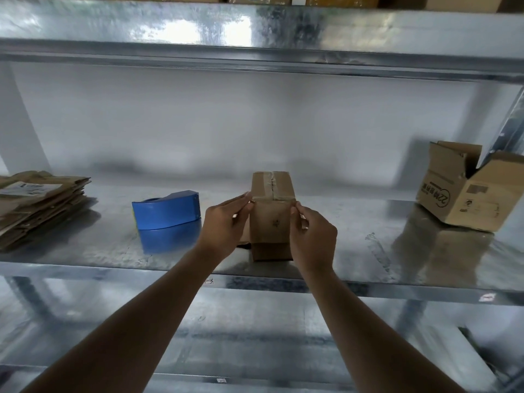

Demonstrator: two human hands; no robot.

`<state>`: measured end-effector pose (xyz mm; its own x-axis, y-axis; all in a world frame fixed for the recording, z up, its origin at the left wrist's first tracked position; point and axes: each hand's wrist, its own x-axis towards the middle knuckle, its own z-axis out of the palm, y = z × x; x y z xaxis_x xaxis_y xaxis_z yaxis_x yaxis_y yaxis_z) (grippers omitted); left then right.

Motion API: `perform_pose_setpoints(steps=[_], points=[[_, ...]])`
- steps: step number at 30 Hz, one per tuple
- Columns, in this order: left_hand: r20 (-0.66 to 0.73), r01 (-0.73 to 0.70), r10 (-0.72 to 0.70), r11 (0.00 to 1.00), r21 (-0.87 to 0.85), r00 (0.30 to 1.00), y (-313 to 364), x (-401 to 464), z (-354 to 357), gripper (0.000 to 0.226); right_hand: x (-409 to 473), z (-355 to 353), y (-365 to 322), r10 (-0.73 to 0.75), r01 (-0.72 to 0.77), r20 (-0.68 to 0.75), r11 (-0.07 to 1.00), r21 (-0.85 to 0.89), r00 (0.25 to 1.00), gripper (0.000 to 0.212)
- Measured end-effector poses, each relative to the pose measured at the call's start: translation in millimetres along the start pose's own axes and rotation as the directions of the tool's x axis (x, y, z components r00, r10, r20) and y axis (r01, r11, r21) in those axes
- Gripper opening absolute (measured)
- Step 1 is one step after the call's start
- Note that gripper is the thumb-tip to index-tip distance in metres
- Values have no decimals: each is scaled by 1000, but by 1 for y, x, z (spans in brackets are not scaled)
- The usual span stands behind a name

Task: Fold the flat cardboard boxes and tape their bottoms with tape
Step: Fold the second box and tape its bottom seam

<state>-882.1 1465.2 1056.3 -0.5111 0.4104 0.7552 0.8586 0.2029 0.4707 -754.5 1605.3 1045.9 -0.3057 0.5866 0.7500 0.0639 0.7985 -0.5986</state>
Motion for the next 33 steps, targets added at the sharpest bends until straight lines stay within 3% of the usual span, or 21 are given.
perform_pose_setpoints(steps=[4,8,10,14,19,24,28,31,33], points=[[255,270,-232,954,-128,939,-4,-4,-11,61,1,-6,1,159,-160,167,987,-8,973,41],[446,235,-283,959,162,849,1,-3,-14,48,-4,-5,5,259,-196,437,963,-183,862,41],[482,283,-324,946,157,814,7,-3,-13,48,-6,-3,4,257,-201,477,965,-167,840,43],[513,279,-250,960,22,821,7,-2,-15,81,-5,-9,-4,234,-248,432,968,-24,871,46],[436,154,-111,986,-63,893,4,6,-19,100,-5,-12,-7,182,-262,325,939,224,928,45],[185,86,-64,990,-108,981,16,21,-18,61,2,-19,-12,138,-238,279,900,366,950,45],[157,244,-191,837,-490,969,27,32,-31,30,11,-31,-14,106,-200,240,891,408,965,53],[81,223,-214,818,-531,974,35,41,-39,20,18,-38,-28,115,-241,265,827,508,957,61],[55,245,-260,789,-564,964,44,46,-42,21,23,-41,-34,103,-201,221,853,482,970,64]])
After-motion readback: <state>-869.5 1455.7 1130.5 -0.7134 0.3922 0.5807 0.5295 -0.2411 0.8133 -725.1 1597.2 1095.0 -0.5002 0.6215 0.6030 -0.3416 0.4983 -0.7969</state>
